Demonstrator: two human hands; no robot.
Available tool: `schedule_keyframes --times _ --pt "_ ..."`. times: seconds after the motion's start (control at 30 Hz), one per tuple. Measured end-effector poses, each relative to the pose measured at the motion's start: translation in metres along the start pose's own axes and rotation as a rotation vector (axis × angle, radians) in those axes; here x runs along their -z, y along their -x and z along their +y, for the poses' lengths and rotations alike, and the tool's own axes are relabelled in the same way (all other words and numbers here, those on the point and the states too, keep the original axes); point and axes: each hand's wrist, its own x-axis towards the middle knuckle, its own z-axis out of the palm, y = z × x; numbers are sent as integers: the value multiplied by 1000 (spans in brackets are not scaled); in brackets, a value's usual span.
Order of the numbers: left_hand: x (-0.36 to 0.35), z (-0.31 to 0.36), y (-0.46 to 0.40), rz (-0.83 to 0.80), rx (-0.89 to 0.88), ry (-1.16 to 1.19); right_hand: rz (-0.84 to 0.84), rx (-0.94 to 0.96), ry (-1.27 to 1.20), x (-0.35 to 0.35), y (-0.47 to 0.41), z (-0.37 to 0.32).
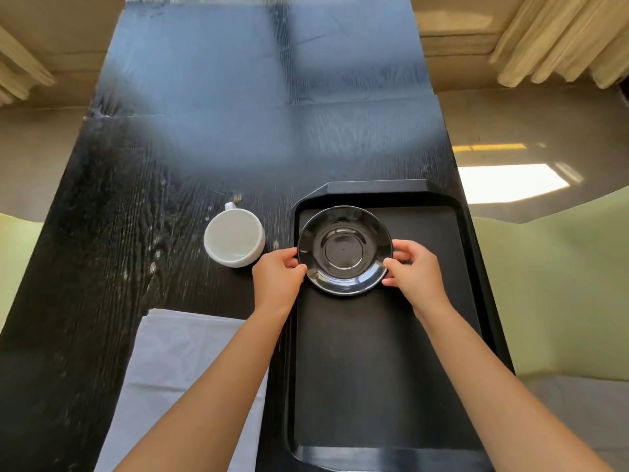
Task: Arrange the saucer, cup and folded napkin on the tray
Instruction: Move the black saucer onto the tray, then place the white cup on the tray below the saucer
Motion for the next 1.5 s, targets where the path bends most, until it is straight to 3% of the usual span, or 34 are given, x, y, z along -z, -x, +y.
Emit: schedule_keyframes --times 0.4,0.57,0.8,1.0,1.17,1.5 --pt "1 2 -1 27 -42 -142 -50 -16 103 3 -4 -2" --pt "26 -2 26 -71 -199 -212 154 342 479 -3 18 -17" --pt "96 -46 30 133 -499 -626 -144 868 787 -83 29 -39" --pt "128 -70 -6 69 -505 -882 -321 1028 968 -124 16 -51" --pt "123 -77 -24 37 -552 -812 -382 1064 1035 -134 6 -55" --pt "116 -73 -27 126 -616 -604 -295 1178 962 -140 2 -54"
